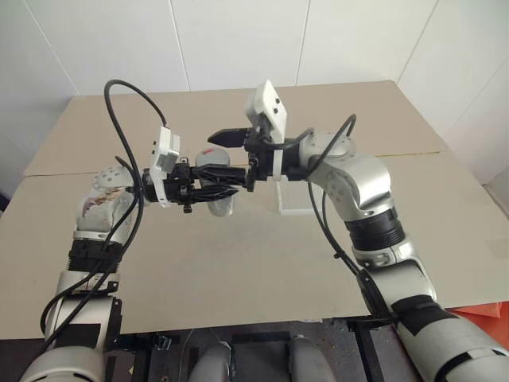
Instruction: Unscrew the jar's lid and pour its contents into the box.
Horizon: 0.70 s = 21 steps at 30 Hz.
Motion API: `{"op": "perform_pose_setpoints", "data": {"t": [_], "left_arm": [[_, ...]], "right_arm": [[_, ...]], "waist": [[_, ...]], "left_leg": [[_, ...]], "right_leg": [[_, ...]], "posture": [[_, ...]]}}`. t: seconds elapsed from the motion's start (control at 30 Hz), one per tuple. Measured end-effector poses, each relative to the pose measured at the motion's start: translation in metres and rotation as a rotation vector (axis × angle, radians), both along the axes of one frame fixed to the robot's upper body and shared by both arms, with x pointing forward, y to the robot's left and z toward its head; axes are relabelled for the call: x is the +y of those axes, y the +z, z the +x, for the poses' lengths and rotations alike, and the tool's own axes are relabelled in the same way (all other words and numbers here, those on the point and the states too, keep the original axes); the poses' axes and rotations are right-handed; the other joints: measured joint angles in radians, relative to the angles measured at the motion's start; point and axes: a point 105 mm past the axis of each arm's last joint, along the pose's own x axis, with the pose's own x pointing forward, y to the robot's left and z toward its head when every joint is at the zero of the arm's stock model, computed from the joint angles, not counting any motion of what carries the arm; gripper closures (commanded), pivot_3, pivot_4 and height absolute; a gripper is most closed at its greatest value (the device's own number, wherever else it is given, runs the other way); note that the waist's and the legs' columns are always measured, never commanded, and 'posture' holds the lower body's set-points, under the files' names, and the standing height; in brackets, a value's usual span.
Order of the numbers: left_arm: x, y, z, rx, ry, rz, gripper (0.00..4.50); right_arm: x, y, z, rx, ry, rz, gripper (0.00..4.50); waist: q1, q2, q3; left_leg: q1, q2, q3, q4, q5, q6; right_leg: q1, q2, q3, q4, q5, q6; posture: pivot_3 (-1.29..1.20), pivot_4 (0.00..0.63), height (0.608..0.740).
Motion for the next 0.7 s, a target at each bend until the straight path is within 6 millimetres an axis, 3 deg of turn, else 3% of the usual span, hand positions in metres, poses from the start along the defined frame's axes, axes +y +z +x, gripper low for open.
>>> {"op": "perform_pose_setpoints", "data": {"t": [0.7], "left_arm": [[0.007,-0.002,0.0,0.011,0.006,0.019,2.57]], "right_arm": [[-0.042,-0.004,0.01,0.002,-0.068,-0.014,0.06]], "waist": [[-0.002,0.0,0.0]], "left_leg": [[0.0,0.0,0.0,0.0,0.0,0.0]], "right_leg": [[0.0,0.0,0.0,0.0,0.0,0.0]], "posture": [[0.0,0.15,0.74]]}}
